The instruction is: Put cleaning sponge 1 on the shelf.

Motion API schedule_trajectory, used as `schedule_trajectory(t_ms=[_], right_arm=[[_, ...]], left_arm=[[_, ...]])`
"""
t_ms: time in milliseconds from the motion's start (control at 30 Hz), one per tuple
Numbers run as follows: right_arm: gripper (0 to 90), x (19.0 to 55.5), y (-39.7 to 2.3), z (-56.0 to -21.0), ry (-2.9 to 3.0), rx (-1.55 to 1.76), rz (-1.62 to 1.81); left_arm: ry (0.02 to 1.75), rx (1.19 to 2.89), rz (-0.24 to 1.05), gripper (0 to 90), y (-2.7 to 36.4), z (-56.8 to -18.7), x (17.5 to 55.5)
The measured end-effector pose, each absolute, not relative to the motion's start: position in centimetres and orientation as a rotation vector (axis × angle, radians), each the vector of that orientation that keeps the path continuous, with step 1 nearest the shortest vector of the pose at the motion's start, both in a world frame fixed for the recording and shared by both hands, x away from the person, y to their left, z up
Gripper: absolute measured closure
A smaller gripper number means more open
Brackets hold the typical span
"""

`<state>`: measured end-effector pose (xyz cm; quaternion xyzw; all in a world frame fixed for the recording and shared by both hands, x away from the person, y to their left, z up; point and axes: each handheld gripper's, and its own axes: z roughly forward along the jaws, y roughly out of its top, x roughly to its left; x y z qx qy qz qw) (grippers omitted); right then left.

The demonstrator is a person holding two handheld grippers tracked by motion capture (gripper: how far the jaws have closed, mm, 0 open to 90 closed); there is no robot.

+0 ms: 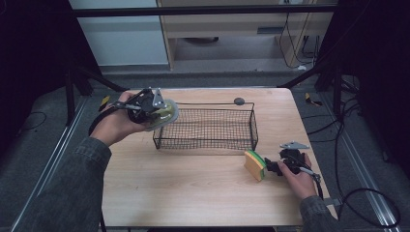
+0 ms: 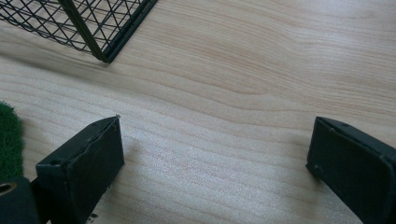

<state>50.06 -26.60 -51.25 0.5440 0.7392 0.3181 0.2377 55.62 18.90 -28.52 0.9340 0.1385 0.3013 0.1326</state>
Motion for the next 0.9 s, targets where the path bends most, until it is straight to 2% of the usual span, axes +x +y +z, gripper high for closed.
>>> schedule_trajectory(t_ms=[300,900], right_arm=[[3.9,50.1,-26.6,-51.2,2.025,1.491,0.871],[3.9,50.0,-26.6,-51.2,2.023,1.493,0.87]], left_arm=[[0.302,2.716,0.916,70.9,17.7,-28.4,56.9],[0.133,2.756,0.877,70.9,15.8,-30.8,58.9]])
